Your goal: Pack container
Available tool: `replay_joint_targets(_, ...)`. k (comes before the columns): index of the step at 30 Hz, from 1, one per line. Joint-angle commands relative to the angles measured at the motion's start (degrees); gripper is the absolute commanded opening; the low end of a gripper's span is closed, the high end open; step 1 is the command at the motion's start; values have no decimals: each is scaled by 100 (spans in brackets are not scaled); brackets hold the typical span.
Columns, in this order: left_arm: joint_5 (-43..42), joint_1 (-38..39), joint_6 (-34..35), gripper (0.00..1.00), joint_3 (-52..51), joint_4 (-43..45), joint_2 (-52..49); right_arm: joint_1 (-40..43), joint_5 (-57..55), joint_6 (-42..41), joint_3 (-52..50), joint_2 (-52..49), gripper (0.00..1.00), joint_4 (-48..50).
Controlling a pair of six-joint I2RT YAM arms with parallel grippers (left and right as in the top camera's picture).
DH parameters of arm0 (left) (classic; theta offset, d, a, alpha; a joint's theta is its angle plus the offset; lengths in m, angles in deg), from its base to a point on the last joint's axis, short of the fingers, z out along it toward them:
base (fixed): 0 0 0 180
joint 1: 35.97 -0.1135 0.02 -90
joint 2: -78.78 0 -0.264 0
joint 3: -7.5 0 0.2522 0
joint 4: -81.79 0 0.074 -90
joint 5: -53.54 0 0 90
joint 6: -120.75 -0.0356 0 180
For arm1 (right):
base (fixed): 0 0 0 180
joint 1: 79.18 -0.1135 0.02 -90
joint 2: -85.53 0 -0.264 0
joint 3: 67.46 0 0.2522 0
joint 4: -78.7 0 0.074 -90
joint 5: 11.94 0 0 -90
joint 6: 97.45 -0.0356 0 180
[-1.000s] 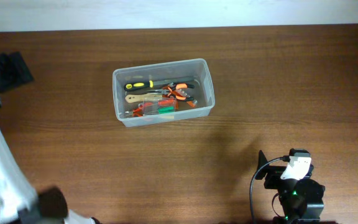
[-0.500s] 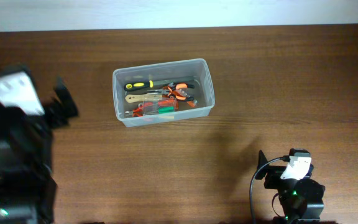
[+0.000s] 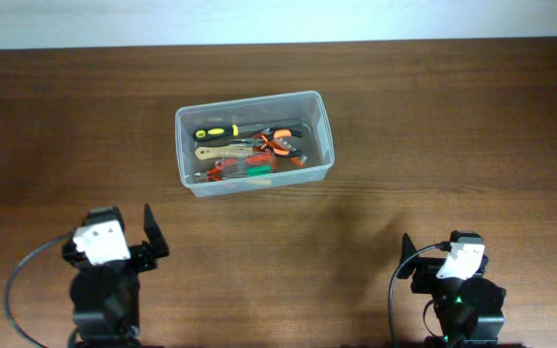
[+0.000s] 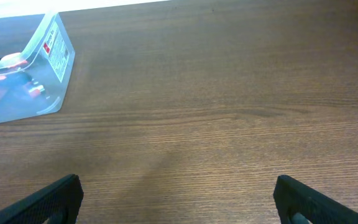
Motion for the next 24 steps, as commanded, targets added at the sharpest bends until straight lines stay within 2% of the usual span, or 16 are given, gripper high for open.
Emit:
replay_joint_targets(1,2,131,55,99,-658,442,442,44,50,-44,-42,61,99,11)
replay_joint_targets(7,2,133,55,99,-1484,949,922,44,48,-44,-42,61,99,11)
replay_joint_targets(11,2,133,55,99,-1755,951,1176,44,48,-44,-42,61,99,11)
replay_joint_targets(24,2,133,52,99,-1974,990,1971,44,48,-44,-42,61,99,11)
